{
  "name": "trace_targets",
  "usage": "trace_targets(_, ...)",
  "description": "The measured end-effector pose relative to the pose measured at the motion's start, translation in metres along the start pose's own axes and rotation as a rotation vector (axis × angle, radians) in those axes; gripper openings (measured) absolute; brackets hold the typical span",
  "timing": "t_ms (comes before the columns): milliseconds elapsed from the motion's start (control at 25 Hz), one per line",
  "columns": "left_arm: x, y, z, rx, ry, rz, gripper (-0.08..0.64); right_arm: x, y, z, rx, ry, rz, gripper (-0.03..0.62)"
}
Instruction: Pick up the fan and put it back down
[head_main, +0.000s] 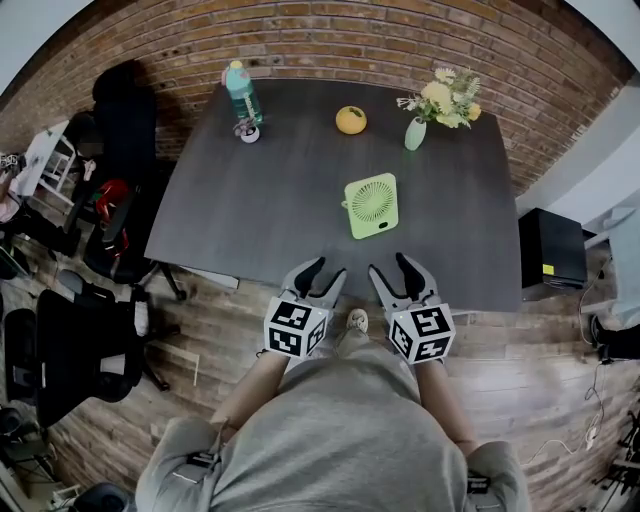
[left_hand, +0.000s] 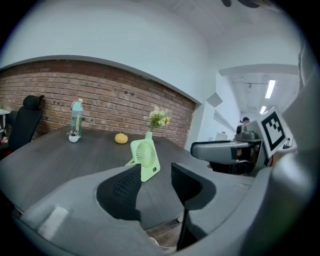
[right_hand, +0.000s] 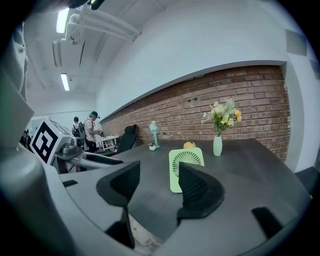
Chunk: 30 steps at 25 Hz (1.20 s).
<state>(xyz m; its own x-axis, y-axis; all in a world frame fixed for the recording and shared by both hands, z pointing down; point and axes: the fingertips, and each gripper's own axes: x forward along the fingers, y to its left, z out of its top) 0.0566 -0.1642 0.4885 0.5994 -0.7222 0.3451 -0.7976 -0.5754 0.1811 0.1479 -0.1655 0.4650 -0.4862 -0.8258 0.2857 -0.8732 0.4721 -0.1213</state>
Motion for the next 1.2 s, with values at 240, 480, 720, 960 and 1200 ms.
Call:
trace_targets(240,0.04,0.012,0.005,-0.029,0.032,0.023,0.183,0.031,-0.033,0.0,-0.006,0.049,0.037,0.227)
trace_targets(480,0.077,0.022,0.005,-0.057,0.064,0.041,0.19,0.062,-0.064,-0.005,-0.024,0.1,0.072,0.235)
trace_targets(720,0.109,0.034,-0.003,-0.088,0.102,0.058,0.21,0.09,-0.091,-0.019,-0.025,0.153,0.1,0.239)
trace_targets(960,0.134,0.046,-0.017,-0.133,0.141,0.075,0.221,0.116,-0.112,-0.036,-0.042,0.213,0.131,0.252)
trace_targets(1200,0.156,0.052,-0.03,-0.142,0.178,0.086,0.229,0.137,-0.126,-0.054,-0.071,0.266,0.168,0.264)
